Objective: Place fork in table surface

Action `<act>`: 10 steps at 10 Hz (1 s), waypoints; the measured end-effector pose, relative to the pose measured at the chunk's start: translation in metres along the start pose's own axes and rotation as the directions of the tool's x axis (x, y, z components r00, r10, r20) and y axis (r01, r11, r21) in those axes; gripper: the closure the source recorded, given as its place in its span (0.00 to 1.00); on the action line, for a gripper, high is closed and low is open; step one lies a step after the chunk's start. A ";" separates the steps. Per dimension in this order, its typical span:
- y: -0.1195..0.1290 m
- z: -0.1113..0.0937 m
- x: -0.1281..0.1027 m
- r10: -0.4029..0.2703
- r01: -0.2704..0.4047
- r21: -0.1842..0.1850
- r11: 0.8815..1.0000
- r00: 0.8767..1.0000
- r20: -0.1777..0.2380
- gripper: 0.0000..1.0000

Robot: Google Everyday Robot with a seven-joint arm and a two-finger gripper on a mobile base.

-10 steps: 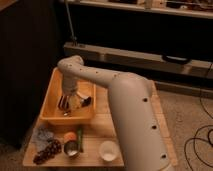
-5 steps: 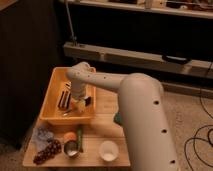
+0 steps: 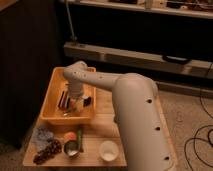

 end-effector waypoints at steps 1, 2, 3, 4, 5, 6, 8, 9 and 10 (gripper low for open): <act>0.003 0.007 0.002 0.002 -0.002 -0.011 1.000 1.000 -0.003 0.20; 0.004 0.010 0.002 0.005 -0.005 -0.017 1.000 1.000 -0.005 0.20; 0.006 0.013 0.003 0.010 -0.011 -0.021 1.000 1.000 -0.008 0.20; 0.009 0.016 0.007 0.017 -0.018 -0.026 0.999 1.000 -0.011 0.20; 0.010 0.020 0.008 0.023 -0.023 -0.030 0.999 1.000 -0.014 0.20; 0.010 0.024 0.008 0.022 -0.023 -0.030 0.999 1.000 -0.013 0.20; 0.008 0.039 0.009 0.010 -0.010 -0.031 0.999 1.000 -0.005 0.33; 0.005 0.044 0.007 0.003 -0.003 -0.029 1.000 1.000 -0.001 0.41; 0.005 0.045 0.006 0.000 0.000 -0.028 1.000 1.000 -0.001 0.49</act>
